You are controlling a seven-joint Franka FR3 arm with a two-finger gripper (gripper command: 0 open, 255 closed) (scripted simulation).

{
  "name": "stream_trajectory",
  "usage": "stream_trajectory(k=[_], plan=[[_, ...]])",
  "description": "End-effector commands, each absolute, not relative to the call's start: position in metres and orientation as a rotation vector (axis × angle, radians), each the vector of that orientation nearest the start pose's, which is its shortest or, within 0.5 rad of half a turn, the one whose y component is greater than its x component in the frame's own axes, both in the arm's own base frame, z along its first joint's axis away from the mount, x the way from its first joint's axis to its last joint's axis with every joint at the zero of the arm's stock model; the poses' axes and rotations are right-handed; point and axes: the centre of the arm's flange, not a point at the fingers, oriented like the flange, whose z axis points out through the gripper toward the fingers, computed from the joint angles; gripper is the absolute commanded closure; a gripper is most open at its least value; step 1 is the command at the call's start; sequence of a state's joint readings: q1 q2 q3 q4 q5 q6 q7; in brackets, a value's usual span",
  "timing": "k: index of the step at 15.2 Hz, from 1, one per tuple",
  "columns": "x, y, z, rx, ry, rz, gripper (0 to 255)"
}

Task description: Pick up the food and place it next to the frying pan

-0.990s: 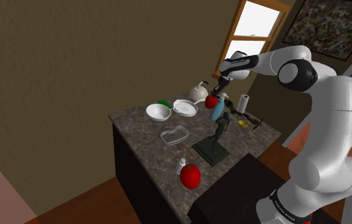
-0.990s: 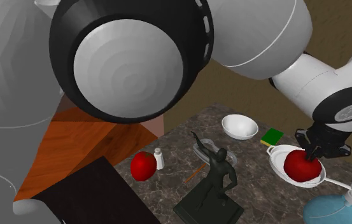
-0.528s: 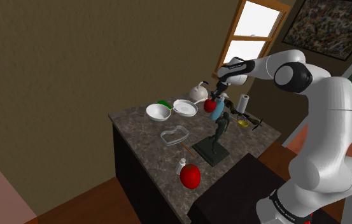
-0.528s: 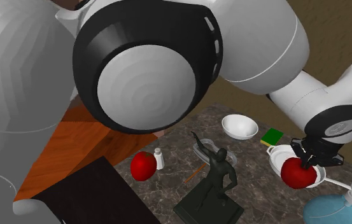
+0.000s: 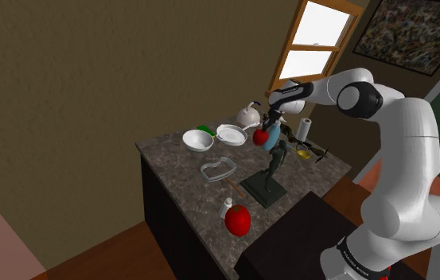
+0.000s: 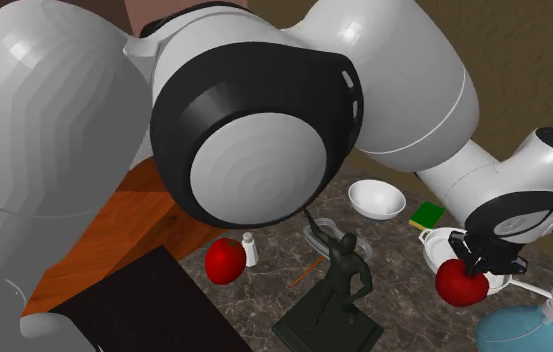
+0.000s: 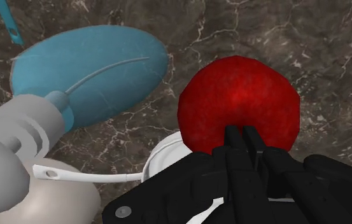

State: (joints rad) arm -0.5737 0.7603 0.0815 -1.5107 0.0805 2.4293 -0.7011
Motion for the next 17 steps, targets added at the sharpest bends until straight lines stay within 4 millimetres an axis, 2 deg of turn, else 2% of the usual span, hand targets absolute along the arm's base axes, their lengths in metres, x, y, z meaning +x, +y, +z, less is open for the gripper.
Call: stream_trajectory(k=[1, 13, 17], plan=[[0.636, -0.354, 0.219, -3.118, -0.195, -0.306, 255], [0.636, -0.354, 0.156, -3.118, -0.195, -0.306, 255], [0.636, -0.354, 0.152, -3.118, -0.195, -0.306, 255]])
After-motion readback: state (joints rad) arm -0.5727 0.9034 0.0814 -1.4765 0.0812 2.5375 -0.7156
